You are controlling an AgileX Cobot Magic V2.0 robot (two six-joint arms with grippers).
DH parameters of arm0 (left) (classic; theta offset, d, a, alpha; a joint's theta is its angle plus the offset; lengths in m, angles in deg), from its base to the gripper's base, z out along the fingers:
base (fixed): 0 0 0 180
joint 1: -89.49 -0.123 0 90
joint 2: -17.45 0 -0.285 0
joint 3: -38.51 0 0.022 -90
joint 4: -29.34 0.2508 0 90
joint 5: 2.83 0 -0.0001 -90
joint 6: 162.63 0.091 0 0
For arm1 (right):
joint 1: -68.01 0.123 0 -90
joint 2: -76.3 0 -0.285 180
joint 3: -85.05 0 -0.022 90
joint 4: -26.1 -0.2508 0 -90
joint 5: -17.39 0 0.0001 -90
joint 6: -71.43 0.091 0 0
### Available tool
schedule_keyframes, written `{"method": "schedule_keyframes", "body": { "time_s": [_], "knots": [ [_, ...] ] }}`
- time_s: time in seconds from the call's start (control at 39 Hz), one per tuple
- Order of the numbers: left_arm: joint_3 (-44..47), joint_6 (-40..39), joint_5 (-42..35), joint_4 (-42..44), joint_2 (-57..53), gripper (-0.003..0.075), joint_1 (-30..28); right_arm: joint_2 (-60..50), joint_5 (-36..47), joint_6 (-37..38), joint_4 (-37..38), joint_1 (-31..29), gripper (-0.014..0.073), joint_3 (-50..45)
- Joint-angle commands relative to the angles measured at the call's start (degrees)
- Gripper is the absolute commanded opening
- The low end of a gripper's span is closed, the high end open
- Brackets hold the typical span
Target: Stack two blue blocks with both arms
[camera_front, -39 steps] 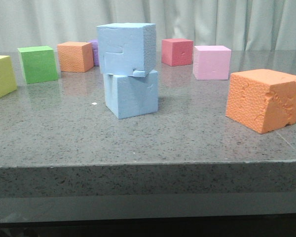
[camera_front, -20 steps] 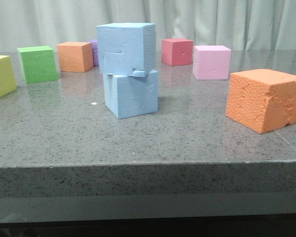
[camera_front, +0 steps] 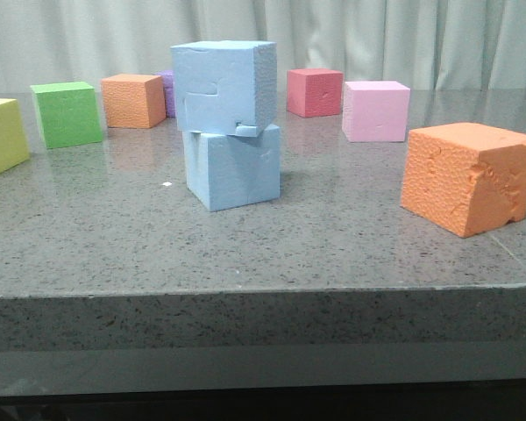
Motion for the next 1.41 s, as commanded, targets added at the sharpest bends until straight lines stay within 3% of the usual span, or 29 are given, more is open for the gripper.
{"method": "schedule_keyframes", "body": {
  "time_s": [0.0,0.18,0.51,0.72,1.05,1.38],
  "knots": [
    [1.1,6.2,-7.1,-3.5,-1.4,-0.0020,-0.3,-0.7,3.0,-0.4,1.1,-0.5,-0.0060,1.3],
    [7.8,6.2,-9.3,-7.1,-8.3,-0.0020,-7.2,-0.7,3.0,-0.4,1.1,-0.5,-0.0060,1.3],
    [21.0,6.2,-10.5,-14.8,-17.9,-0.0020,-31.8,-0.7,3.0,-0.4,1.1,-0.5,-0.0060,1.3],
    [28.3,6.2,-15.8,-14.8,-18.1,-0.0020,-41.8,-0.7,2.6,-0.4,1.1,-0.5,-0.0060,1.3],
    [38.9,6.2,-30.5,-14.8,-18.1,-0.0020,-44.9,-0.7,2.6,-0.4,1.1,-0.5,-0.0060,1.3],
    [38.8,6.2,-29.8,-14.8,-18.0,-0.0020,-44.9,-0.7,2.6,-0.4,1.1,-0.5,-0.0060,1.3]
  ]
}}
